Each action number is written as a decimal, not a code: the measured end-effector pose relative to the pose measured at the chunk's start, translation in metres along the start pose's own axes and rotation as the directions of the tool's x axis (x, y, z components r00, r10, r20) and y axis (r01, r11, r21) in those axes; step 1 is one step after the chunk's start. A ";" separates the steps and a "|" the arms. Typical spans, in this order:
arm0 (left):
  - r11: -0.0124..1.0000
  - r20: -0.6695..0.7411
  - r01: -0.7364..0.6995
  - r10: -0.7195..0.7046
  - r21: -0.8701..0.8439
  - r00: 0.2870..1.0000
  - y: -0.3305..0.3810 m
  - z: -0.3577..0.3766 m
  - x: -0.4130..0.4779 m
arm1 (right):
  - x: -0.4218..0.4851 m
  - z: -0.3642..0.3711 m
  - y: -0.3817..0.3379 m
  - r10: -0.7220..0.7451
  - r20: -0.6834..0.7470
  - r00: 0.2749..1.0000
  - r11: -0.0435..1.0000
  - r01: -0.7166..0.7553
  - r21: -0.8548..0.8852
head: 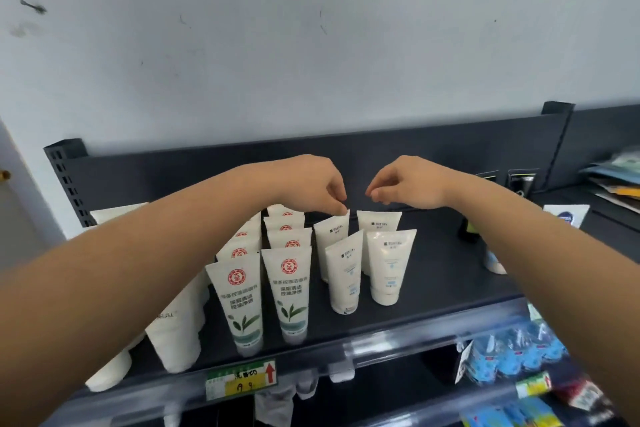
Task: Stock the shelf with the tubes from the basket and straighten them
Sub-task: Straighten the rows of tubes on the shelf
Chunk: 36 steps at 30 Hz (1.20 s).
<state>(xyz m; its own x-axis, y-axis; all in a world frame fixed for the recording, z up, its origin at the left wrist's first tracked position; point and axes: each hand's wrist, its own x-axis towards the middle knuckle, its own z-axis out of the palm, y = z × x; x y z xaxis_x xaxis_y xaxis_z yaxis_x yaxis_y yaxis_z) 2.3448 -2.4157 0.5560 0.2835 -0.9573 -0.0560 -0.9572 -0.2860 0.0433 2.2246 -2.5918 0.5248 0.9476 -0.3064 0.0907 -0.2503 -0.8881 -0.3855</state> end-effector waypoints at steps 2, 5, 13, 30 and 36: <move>0.998 0.061 0.044 -0.047 0.054 0.997 0.018 0.006 0.007 | -0.010 -0.004 0.011 -0.011 0.094 0.996 1.000 0.012 -0.007; 0.980 0.165 0.122 -0.148 0.160 0.975 0.041 0.019 0.021 | -0.021 0.002 0.027 -0.022 0.269 0.963 0.991 0.056 -0.119; 0.927 0.184 0.283 -0.332 0.247 0.925 0.068 0.045 0.043 | -0.031 0.038 0.065 -0.152 0.129 0.980 0.985 0.160 -0.058; 0.910 0.003 0.410 -0.411 -0.060 0.912 0.083 0.080 0.010 | -0.058 0.043 0.085 -0.182 0.088 0.979 0.982 0.177 0.064; 0.916 -0.043 0.378 -0.387 -0.138 0.921 0.087 0.086 0.005 | -0.068 0.039 0.083 -0.178 0.110 0.978 0.983 0.171 0.071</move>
<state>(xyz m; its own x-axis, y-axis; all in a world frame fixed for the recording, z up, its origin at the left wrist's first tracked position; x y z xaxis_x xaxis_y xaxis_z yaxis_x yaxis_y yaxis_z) 2.2584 -2.4420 0.4740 0.6337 -0.7732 -0.0253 -0.7614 -0.6292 0.1562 2.1472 -2.6314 0.4510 0.9930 -0.1040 0.0558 -0.0702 -0.9007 -0.4287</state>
